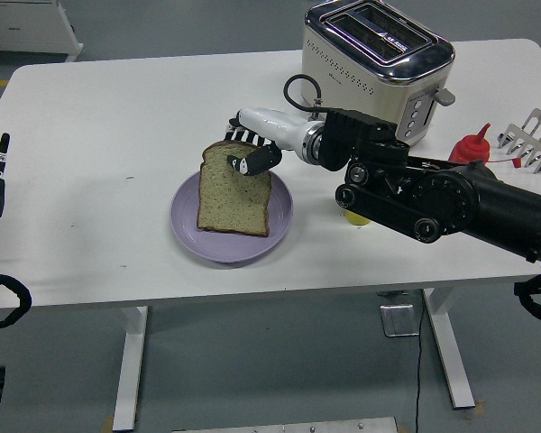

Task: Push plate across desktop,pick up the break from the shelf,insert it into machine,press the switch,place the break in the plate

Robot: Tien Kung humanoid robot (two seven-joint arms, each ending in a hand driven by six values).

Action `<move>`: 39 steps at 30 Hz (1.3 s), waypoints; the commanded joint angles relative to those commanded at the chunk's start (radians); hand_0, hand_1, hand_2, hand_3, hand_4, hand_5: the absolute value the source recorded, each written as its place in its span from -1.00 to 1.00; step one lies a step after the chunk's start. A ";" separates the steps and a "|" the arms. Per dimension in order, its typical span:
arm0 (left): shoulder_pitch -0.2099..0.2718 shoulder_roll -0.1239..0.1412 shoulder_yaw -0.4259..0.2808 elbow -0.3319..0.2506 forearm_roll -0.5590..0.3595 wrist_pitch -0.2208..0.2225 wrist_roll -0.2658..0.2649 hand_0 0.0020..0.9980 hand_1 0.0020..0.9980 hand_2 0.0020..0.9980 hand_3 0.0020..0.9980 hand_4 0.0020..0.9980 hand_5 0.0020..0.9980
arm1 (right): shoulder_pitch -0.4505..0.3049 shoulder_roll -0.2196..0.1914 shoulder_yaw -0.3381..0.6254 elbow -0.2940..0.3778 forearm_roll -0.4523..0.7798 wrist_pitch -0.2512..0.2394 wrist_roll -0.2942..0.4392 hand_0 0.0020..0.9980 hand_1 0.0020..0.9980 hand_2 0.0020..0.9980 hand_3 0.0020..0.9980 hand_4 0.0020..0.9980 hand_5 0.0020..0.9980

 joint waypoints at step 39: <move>0.014 0.002 0.007 -0.002 0.000 0.000 -0.001 0.71 0.82 0.81 0.58 0.31 1.00 | -0.014 -0.140 0.370 0.336 -0.095 -0.252 0.162 0.87 0.84 0.88 0.91 0.39 -0.36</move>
